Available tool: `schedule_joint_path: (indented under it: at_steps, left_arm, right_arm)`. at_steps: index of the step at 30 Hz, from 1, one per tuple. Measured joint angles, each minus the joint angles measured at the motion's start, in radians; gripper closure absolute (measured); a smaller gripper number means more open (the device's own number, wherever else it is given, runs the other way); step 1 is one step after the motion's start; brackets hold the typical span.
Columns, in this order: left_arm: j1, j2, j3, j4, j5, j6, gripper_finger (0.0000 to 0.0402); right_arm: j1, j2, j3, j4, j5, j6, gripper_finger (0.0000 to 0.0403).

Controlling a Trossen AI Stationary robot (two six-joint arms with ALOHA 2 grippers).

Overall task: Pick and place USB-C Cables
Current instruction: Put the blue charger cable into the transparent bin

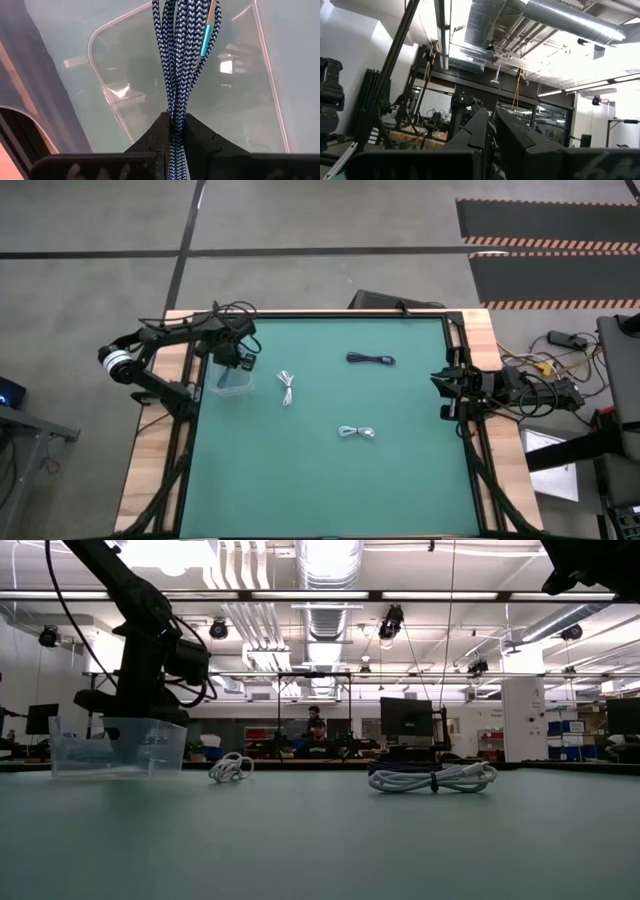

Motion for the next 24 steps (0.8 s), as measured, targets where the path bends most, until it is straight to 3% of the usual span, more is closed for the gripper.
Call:
schedule_joint_path:
  at_steps: [24]
  left_arm:
    - [0.0, 0.0, -0.002, 0.017, -0.014, 0.0, 0.0378]
  right_arm:
    - [0.0, 0.0, 0.0, 0.0, 0.002, 0.0, 0.0376]
